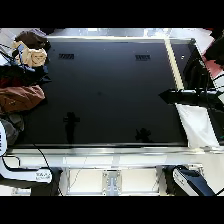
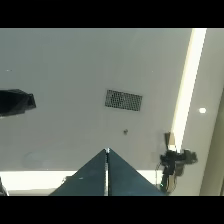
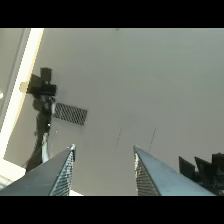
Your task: Fold the shirts.
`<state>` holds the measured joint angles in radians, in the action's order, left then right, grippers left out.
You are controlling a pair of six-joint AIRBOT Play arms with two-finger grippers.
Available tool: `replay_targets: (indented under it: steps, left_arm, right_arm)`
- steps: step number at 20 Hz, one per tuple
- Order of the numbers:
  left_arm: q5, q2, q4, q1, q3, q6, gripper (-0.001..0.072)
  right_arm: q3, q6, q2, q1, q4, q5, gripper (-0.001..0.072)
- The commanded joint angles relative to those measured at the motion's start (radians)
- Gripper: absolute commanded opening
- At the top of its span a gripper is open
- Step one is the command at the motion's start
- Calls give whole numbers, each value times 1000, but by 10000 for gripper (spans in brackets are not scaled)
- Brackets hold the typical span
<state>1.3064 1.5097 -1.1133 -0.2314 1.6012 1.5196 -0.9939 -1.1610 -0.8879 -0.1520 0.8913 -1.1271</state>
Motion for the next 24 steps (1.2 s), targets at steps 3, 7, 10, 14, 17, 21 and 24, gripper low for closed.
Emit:
replay_targets:
  steps: [3, 7, 10, 14, 17, 21, 24]
  left_arm:
    - [0, 0, 0, 0, 0, 0, 12]
    - [-37, 3, -52, -2, 0, -62, 22]
    - [-220, 4, -314, -42, 0, -72, 504]
    - [-363, 28, -586, -172, 0, 256, 719]
    - [-362, 77, -569, -292, 0, 429, 718]
    - [-365, 151, -461, -423, 0, 433, 718]
    - [-404, 196, -310, -500, 0, 433, 718]
  right_arm:
    - [-1, 0, 0, 0, -1, 130, 402]
    - [0, 0, 0, 0, -3, 164, 403]
    - [0, 0, 0, 0, -1, 227, 406]
    - [-1, 0, 0, 0, -4, 272, 406]
    - [-8, -1, 0, 0, -5, 279, 406]
    - [-8, -1, 0, 0, -8, 286, 406]
    - [-8, -3, 0, 0, -10, 286, 406]
